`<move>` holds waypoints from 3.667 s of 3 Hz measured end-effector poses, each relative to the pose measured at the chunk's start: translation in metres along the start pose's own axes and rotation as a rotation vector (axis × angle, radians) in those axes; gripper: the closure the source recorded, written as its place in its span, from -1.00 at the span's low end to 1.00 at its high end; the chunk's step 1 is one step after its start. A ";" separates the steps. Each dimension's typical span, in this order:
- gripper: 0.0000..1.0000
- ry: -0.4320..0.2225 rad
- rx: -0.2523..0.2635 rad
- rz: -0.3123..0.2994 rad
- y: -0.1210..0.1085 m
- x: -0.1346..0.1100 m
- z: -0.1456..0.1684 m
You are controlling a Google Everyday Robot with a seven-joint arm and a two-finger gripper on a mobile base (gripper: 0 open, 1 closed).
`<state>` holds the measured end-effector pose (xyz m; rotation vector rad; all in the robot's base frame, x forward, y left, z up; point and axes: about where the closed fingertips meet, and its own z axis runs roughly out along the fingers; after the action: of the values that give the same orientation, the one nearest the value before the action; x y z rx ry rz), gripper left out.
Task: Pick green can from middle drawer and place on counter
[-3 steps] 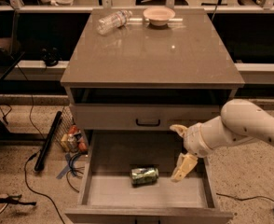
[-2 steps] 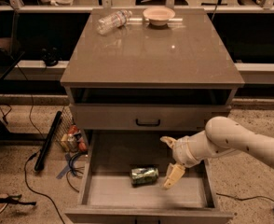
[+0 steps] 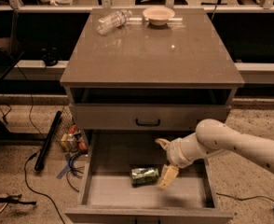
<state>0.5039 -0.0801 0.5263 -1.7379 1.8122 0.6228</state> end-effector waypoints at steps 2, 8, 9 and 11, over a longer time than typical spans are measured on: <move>-1.00 0.008 -0.029 -0.030 -0.020 0.037 0.064; -0.01 0.071 -0.080 -0.038 -0.015 0.065 0.142; 0.61 0.052 -0.062 -0.041 -0.013 0.065 0.125; 1.00 -0.042 0.057 -0.088 0.001 0.050 0.003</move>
Offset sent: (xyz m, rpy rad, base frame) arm 0.0375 0.0174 -0.1132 -0.0131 0.0098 0.0509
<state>0.5021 -0.1150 0.4907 -1.7433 1.6988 0.5619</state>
